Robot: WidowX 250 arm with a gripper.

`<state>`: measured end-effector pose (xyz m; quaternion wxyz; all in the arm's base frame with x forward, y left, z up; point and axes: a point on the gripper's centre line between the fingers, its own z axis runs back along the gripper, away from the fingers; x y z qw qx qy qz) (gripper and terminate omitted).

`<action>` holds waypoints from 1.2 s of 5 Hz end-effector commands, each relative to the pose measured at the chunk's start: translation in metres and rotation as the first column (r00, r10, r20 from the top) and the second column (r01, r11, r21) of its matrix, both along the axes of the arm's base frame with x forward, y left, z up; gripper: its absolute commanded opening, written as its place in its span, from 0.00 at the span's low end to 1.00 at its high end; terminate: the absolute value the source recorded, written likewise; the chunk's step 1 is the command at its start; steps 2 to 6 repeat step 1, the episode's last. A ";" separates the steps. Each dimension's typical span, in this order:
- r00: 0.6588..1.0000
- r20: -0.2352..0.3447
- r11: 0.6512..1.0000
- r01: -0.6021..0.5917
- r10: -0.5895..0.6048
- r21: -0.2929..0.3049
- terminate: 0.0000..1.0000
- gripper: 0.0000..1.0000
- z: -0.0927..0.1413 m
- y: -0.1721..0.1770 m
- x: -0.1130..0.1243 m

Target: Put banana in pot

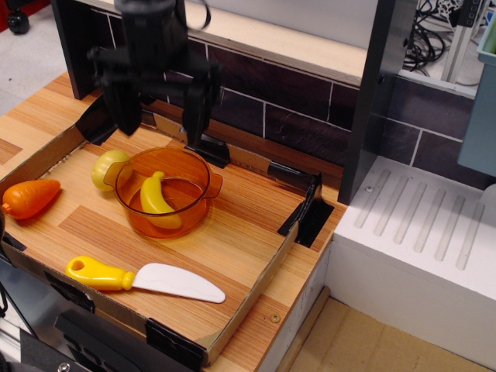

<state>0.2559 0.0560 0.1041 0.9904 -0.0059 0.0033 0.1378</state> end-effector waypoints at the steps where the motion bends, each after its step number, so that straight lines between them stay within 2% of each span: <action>1: 0.998 0.055 1.000 0.002 -0.003 0.011 1.00 1.00 0.020 -0.002 0.001; 6: 0.998 0.055 1.000 0.002 -0.003 0.011 1.00 1.00 0.020 -0.002 0.001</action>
